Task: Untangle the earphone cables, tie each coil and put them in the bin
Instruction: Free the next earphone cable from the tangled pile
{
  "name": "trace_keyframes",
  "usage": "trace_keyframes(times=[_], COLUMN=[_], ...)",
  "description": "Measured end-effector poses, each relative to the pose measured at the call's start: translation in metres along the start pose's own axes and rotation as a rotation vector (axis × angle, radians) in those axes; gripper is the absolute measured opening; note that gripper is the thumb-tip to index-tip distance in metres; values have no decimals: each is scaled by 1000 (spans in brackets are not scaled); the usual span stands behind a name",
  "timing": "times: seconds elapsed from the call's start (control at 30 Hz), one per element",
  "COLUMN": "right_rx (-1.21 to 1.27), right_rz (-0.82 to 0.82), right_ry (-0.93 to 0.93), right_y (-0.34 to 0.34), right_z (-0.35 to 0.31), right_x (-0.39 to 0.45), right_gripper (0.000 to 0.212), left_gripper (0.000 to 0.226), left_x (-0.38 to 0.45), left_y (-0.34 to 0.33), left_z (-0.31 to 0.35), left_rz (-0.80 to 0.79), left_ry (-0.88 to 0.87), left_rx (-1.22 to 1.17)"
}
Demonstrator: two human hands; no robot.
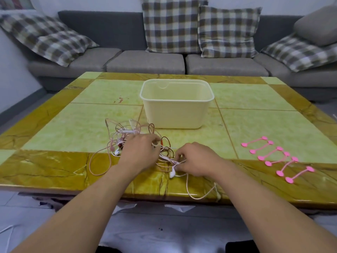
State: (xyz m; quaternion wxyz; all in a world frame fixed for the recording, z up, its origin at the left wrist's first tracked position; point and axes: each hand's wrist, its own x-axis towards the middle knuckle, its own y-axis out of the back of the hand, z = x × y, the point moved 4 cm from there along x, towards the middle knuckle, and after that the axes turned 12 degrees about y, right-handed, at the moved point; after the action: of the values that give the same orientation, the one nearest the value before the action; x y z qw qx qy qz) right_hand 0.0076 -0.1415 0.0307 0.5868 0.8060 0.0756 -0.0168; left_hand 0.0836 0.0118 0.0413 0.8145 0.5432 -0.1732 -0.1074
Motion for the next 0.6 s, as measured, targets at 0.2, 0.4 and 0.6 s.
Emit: trace_keyframes(times=[0.2,0.4,0.6], right_rx=[388,1101,1294], right_rz=[243,672,765], right_ry=[-68,-91,-273], right_y=[23,40,38], right_z=[24,44,62], right_x=[-15,-28,-35], right_gripper=[12,22,24], left_gripper=[56,45,77], left_x=[6,12,11], left_y=[1,7,0], left_z=[-9,-22,-34], left_rz=[-49,48,-2], left_ry=[306,445,394], left_rx=[148,-184,-328])
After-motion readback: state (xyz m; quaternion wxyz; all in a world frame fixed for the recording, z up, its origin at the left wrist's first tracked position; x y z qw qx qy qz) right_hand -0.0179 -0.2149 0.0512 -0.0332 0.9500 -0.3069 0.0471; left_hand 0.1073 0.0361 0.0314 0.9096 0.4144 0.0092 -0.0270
